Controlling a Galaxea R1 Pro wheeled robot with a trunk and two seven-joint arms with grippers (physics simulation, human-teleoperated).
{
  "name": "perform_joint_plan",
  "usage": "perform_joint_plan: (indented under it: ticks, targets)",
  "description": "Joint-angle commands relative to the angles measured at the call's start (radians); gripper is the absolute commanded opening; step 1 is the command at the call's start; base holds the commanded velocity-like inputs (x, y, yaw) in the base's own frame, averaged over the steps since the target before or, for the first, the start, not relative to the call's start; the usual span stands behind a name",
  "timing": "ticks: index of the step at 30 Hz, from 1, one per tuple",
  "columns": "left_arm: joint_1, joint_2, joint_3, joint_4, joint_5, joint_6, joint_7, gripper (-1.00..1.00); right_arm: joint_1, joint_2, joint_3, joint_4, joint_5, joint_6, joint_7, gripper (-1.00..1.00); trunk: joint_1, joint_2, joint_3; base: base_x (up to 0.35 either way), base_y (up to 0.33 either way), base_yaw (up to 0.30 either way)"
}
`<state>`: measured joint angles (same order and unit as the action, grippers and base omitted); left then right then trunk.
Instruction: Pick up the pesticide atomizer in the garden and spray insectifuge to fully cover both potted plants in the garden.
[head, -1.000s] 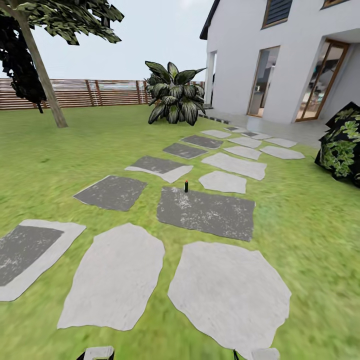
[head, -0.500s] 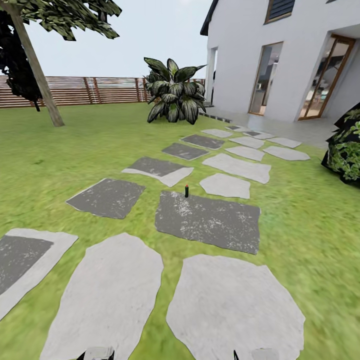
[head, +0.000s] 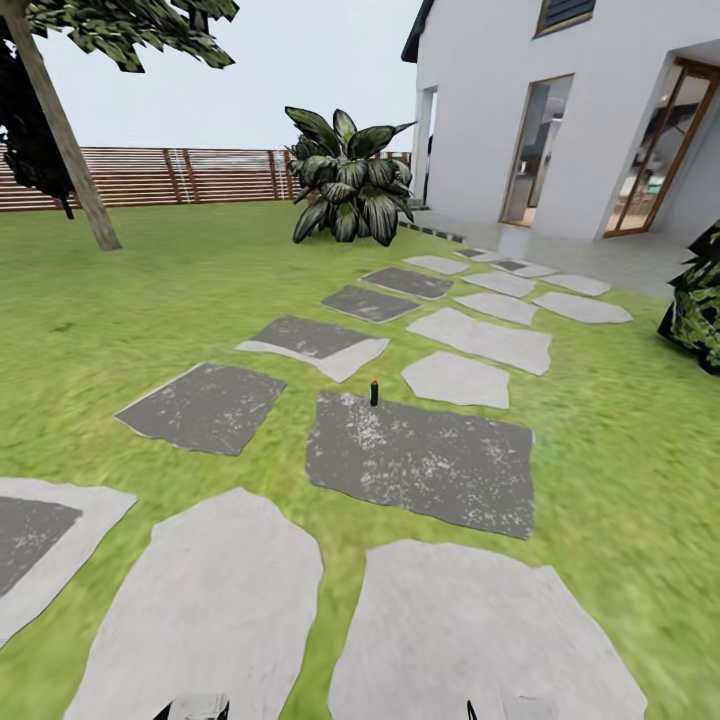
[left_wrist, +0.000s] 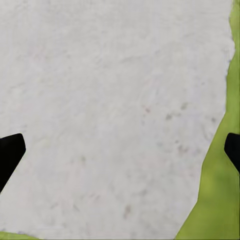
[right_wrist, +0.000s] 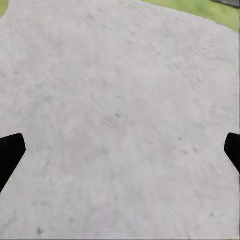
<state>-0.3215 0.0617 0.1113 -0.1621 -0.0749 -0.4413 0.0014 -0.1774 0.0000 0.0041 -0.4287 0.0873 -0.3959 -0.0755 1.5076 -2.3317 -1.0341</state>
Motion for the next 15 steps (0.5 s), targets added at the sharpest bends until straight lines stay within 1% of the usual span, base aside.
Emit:
perform_joint_plan:
  ticks: [1, 15]
  targets:
    - [-0.001, 0.000, 0.007, 0.001, -0.008, -0.004, 0.000, 1.00, 0.000, 0.000, 0.000, 0.001, 0.009, -0.002, -0.007, 1.00, 0.000, 0.000, -0.001, 0.339, 0.000, 0.000]
    - [-0.001, 0.000, 0.006, 0.001, -0.008, -0.004, 0.000, 1.00, 0.000, 0.000, 0.000, 0.001, 0.009, -0.002, -0.007, 1.00, 0.000, 0.000, -0.001, 0.339, 0.000, 0.000]
